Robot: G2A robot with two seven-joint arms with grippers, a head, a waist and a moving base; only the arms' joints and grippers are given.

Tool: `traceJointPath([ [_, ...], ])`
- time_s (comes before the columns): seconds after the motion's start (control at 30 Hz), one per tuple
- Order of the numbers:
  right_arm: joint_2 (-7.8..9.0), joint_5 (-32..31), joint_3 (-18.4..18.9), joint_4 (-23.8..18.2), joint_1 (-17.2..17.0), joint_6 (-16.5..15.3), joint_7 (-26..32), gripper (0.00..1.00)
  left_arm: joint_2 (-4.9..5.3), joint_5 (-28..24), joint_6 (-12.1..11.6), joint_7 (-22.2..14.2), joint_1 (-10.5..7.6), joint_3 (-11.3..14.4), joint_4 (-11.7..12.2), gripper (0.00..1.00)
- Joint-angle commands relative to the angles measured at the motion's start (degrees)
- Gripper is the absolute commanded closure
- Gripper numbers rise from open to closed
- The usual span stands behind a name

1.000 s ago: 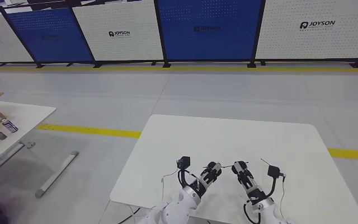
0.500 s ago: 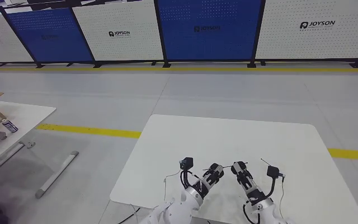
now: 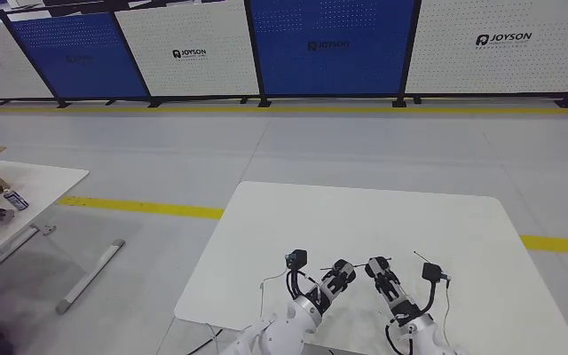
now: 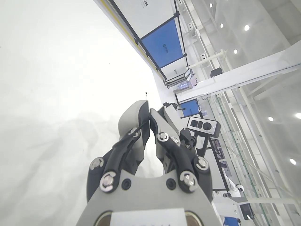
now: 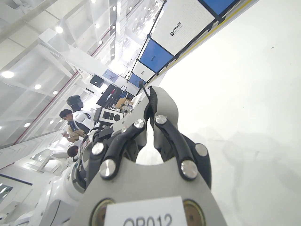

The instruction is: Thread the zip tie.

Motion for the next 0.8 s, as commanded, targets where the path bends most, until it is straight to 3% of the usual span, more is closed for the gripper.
traceJointPath([
  [0.0,0.04,0.0,0.1,0.0,0.0,0.0,0.4,1.00,0.04,0.1,-0.1,-0.3,0.08,-0.1,-0.1,1.00],
  [0.37,0.16,0.9,0.0,0.1,0.3,0.0,3.0,1.00,0.13,0.5,0.2,-0.7,0.38,-0.5,-0.2,1.00],
  [0.6,0.18,0.3,-0.2,0.2,0.4,0.0,2.7,0.69,-0.03,0.1,0.9,-0.2,0.29,-0.3,0.3,1.00],
  [0.77,0.24,-0.2,-0.3,-0.2,-0.1,0.0,1.8,0.70,-0.14,-0.5,1.2,0.2,0.26,-0.4,0.4,1.00],
])
